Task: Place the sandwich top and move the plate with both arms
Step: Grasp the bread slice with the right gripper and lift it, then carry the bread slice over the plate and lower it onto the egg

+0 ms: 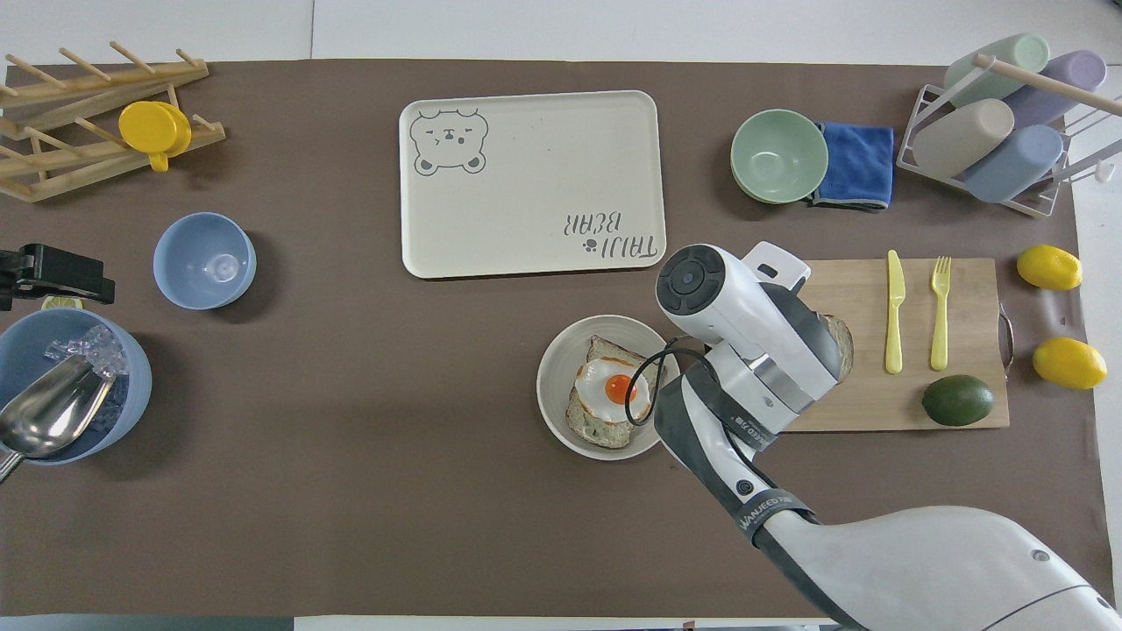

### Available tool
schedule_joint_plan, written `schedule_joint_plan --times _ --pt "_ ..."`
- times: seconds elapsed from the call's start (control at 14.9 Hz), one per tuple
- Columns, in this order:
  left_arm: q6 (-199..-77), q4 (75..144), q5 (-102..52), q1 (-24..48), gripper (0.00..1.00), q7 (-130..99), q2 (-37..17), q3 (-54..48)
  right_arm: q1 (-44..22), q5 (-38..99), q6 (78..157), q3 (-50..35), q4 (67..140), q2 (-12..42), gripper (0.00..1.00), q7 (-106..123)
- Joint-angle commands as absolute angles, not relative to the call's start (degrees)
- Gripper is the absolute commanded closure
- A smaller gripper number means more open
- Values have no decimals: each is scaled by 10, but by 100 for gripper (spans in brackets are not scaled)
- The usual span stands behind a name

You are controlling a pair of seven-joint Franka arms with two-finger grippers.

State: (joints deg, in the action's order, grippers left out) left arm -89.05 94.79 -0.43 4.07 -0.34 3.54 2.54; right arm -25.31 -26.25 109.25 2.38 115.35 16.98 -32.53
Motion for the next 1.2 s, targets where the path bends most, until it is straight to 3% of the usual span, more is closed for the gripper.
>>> schedule_joint_plan --times 0.0,0.27,0.4,0.54,0.6,0.87,1.14 --pt "-882 947 1 40 0 3 38 26 -247 -268 1114 19 1180 154 16 -337" --pt "-882 947 1 40 0 3 38 26 -246 -268 1116 19 1193 151 32 -333" --pt "-883 947 1 40 0 3 38 26 -247 -268 1115 19 1194 149 60 -323" --pt "-883 947 1 40 0 3 38 26 -248 -268 1114 19 1194 149 96 -314" --pt "-883 947 1 40 0 3 38 26 -250 -268 1108 18 1191 149 100 -309" --pt "-882 947 1 40 0 3 38 26 -254 -267 1058 5 1144 156 100 -302" --pt "-883 947 1 46 0 2 38 26 -271 -269 888 -43 1027 170 100 -301"
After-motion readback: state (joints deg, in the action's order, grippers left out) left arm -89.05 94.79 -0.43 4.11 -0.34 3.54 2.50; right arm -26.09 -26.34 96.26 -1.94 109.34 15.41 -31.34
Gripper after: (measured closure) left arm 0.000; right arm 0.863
